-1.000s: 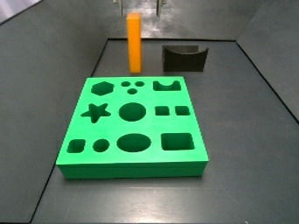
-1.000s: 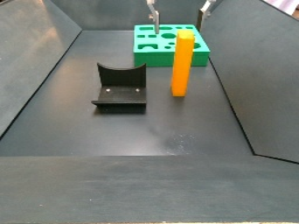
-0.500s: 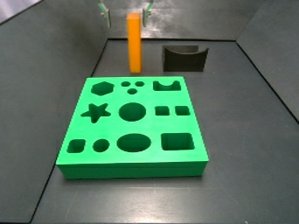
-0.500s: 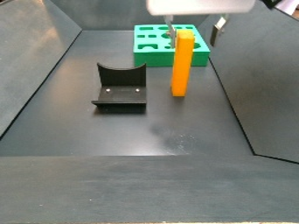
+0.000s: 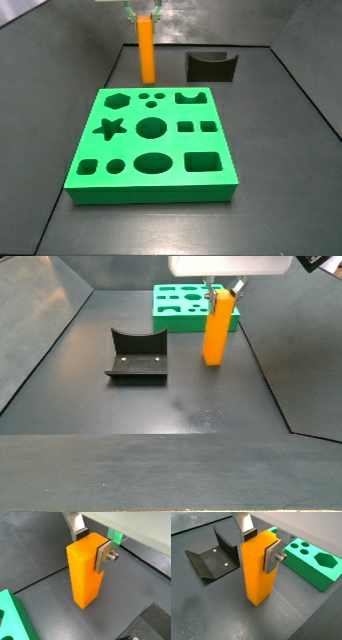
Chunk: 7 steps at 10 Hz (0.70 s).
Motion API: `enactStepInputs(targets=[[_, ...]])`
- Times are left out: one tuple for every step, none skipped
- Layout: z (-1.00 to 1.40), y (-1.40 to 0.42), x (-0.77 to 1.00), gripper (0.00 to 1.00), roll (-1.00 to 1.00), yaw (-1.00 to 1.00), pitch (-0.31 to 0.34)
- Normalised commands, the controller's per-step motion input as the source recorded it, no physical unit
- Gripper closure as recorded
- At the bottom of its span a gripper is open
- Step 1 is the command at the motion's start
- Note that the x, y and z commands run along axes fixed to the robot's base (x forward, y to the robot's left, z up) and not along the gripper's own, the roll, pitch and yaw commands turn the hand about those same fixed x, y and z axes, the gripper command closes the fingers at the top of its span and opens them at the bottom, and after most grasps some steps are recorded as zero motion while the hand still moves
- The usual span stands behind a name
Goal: Pick up the rectangle object. Move up. Move to above the board. Insert the rectangle object.
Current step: Pick up the rectangle object.
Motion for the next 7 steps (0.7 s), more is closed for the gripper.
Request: enactStepInputs(targets=[[0.0, 0.0, 0.0, 1.0, 0.0, 0.0, 0.0], [0.0, 0.0, 0.0, 1.0, 0.0, 0.0, 0.0], [0.0, 0.0, 0.0, 1.0, 0.0, 0.0, 0.0], [0.0, 0.0, 0.0, 1.0, 0.0, 0.0, 0.0], [0.0, 0.0, 0.0, 1.0, 0.0, 0.0, 0.0], [0.0, 0.0, 0.0, 1.0, 0.0, 0.0, 0.0], [0.0, 0.0, 0.0, 1.0, 0.0, 0.0, 0.0]])
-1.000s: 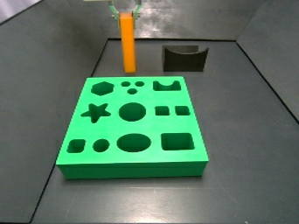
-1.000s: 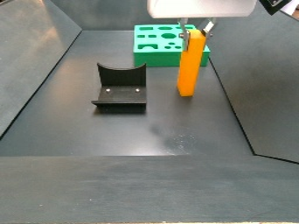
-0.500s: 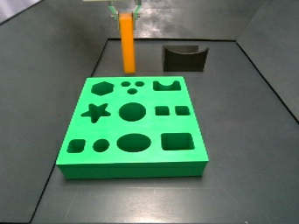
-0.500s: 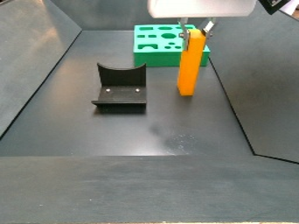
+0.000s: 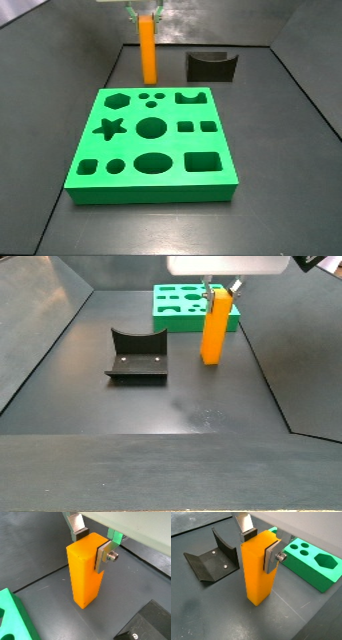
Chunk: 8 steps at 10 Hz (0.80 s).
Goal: Pick up the rectangle object. Move up. Move to above the board. Insert the rectangle object.
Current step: Pick up the rectangle object, then move up.
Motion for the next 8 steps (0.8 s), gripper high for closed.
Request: enactStepInputs(targets=[[0.0, 0.0, 0.0, 1.0, 0.0, 0.0, 0.0], [0.0, 0.0, 0.0, 1.0, 0.0, 0.0, 0.0], [0.83, 0.0, 0.0, 1.0, 0.0, 0.0, 0.0], [0.81, 0.09, -0.02, 1.0, 0.0, -0.03, 0.012], [0.71, 0.08, -0.04, 1.0, 0.0, -0.04, 0.039], [0.53, 0.04, -0.03, 1.0, 0.01, -0.03, 0.054], [0.42, 0.04, -0.02, 1.0, 0.02, -0.03, 0.058], [0.21, 0.03, 0.0, 1.0, 0.02, -0.03, 0.068]])
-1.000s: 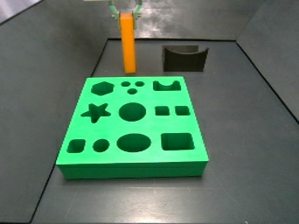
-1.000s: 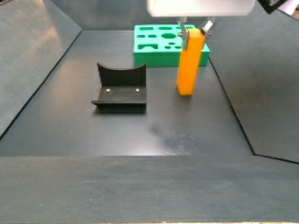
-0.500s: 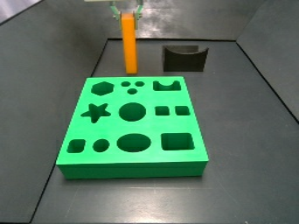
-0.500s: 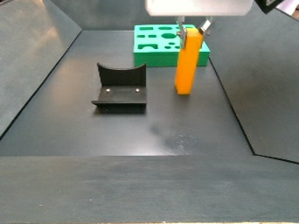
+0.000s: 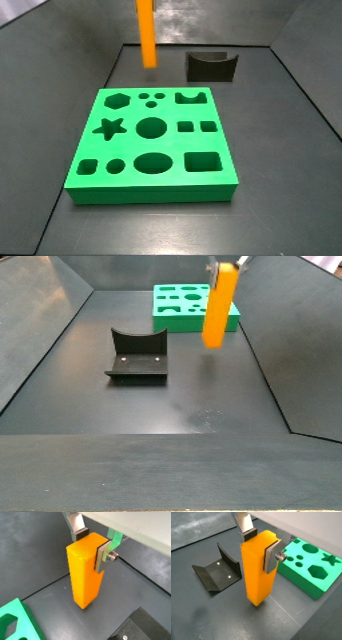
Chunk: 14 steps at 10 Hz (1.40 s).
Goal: Pick up the rectangle object. Move up. Move to above the board. Insert the rectangle object.
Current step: Move to above the board.
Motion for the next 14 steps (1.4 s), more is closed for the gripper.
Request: enactStepInputs(targets=[[1.0, -0.44, 0.03, 1.0, 0.18, -0.05, -0.065], [1.0, -0.44, 0.03, 1.0, 0.18, -0.04, -0.043], [1.0, -0.41, 0.02, 1.0, 0.18, -0.01, -0.025], [1.0, -0.32, 0.02, 1.0, 0.16, 0.01, 0.02], [1.0, -0.29, 0.02, 1.0, 0.15, 0.02, 0.044], [1.0, -0.24, 0.03, 1.0, 0.11, 0.02, 0.076], [1.0, -0.2, 0.03, 1.0, 0.1, 0.03, 0.088], [0.84, -0.15, 0.02, 1.0, 0.1, 0.03, 0.085], [0.73, -0.11, 0.02, 1.0, 0.09, 0.03, 0.083], [0.51, -0.05, 0.01, 1.0, 0.08, 0.03, 0.078], [0.29, -0.04, 0.01, 1.0, 0.07, 0.03, 0.078], [0.12, -1.0, 0.24, 1.0, -0.04, -0.55, 0.513], [0.08, -1.0, 0.26, 1.0, -0.04, -0.51, 0.494], [0.09, -1.0, 0.29, 1.0, -0.04, -0.34, 0.463]])
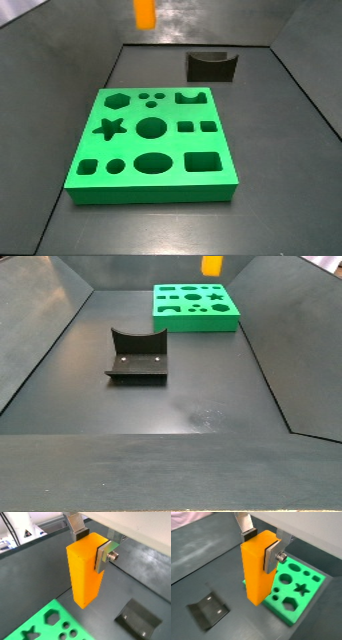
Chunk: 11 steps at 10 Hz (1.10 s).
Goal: Pick up the rectangle object. Move up. Move to above the board. Insert the rectangle object.
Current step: Move to above the board, then insert the rectangle object.
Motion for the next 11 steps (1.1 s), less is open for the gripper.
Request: enactStepInputs(targets=[[0.1, -1.0, 0.3, 1.0, -0.08, -0.17, 0.351], [0.1, -1.0, 0.3, 1.0, -0.03, -0.09, 0.254], [0.1, -1.0, 0.3, 1.0, -0.01, -0.05, 0.201], [0.11, -1.0, 0.32, 1.0, -0.02, -0.02, 0.134], [0.11, -1.0, 0.33, 1.0, -0.01, -0.01, 0.125], [0.08, -0.62, 0.24, 1.0, 0.02, 0.0, 0.138], [0.05, -0.36, 0.19, 1.0, 0.02, 0.0, 0.127], [0.04, -0.2, 0.11, 1.0, 0.03, 0.0, 0.094], [0.0, 0.0, 0.0, 1.0, 0.01, 0.0, 0.0], [-0.01, 0.0, 0.0, 1.0, 0.03, 0.0, 0.0], [-0.14, -0.02, 0.0, 1.0, 0.09, -0.13, 0.0]])
